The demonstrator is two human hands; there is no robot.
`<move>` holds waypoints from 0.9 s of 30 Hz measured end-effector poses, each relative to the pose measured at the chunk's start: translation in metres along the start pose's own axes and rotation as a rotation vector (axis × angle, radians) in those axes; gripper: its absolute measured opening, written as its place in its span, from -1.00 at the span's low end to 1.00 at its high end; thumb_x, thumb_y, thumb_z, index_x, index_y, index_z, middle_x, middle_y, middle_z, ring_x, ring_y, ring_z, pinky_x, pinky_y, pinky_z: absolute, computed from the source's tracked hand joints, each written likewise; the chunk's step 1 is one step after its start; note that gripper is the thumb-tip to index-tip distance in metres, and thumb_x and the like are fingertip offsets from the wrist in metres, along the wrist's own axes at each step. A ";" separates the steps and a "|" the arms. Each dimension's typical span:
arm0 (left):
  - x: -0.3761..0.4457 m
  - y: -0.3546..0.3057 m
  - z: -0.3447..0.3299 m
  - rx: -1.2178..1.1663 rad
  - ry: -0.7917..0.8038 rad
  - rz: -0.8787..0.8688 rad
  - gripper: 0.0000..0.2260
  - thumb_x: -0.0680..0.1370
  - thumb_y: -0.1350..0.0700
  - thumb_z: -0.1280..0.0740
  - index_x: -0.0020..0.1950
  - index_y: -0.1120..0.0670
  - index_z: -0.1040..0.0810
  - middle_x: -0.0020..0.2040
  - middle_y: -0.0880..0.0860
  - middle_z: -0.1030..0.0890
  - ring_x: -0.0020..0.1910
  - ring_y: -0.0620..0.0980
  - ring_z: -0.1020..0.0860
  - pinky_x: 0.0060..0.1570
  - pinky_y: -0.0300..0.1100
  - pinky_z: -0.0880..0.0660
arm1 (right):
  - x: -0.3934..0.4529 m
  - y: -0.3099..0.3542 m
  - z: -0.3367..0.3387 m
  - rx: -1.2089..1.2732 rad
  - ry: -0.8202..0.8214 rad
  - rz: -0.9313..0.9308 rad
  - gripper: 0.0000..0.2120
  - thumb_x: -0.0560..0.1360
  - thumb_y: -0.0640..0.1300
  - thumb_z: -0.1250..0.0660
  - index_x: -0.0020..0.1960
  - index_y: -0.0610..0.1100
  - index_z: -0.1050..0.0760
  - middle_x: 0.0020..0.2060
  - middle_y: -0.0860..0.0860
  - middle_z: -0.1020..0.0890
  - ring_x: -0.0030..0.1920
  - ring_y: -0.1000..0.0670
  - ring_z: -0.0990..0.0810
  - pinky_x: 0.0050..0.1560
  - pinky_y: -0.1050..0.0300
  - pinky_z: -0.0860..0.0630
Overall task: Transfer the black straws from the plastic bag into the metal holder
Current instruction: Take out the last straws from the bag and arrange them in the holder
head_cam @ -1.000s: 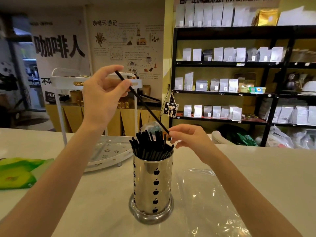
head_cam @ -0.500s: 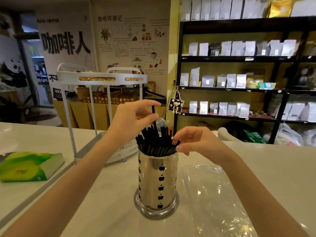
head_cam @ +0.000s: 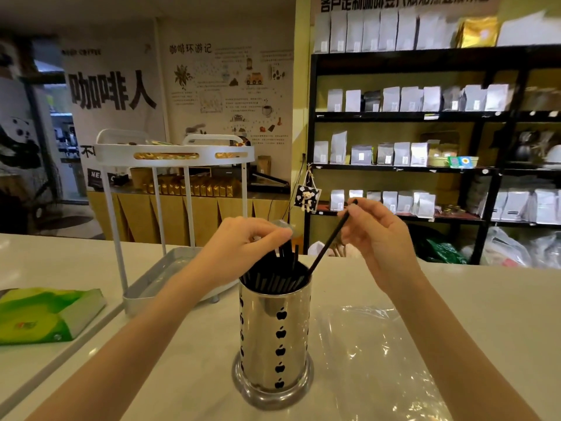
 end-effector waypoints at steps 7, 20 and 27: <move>-0.001 -0.002 -0.007 -0.022 0.022 0.003 -0.77 0.49 -0.05 -0.21 -0.05 -0.01 -0.63 -0.07 -0.08 -0.62 -0.07 -0.21 -0.53 -0.19 -0.39 -0.50 | 0.005 0.008 0.047 0.362 -0.415 -0.017 -0.85 0.54 -0.21 -0.24 0.08 -0.16 -0.51 -0.32 -0.01 -0.61 -0.41 0.13 -0.56 -0.37 0.32 -0.55; -0.009 -0.013 0.041 -0.329 -0.277 -0.077 -0.89 0.43 0.17 -0.32 -0.12 0.02 -0.62 -0.27 -0.18 -0.68 -0.17 -0.18 -0.63 -0.14 -0.41 -0.52 | 0.004 -0.021 0.027 0.537 -0.338 -0.166 -0.91 0.52 -0.27 -0.26 -0.13 -0.23 -0.52 -0.31 -0.08 -0.62 -0.33 0.07 -0.67 -0.28 0.25 -0.63; -0.011 -0.016 0.085 -0.493 -0.638 -0.130 -0.88 0.45 0.17 -0.32 -0.05 0.08 -0.60 -0.28 -0.18 -0.66 -0.23 -0.24 -0.62 -0.19 -0.42 -0.49 | -0.004 -0.038 -0.015 -0.010 0.109 -0.197 -0.90 0.50 -0.21 -0.28 -0.11 -0.16 -0.58 -0.35 0.02 -0.65 -0.30 0.09 -0.61 -0.23 0.24 -0.61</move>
Point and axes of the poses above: each hand's wrist, its own x-axis towards the middle knuckle, its own z-axis out of the back of the hand, y = z × x, the point moved 8 cm from there along x, towards the middle knuckle
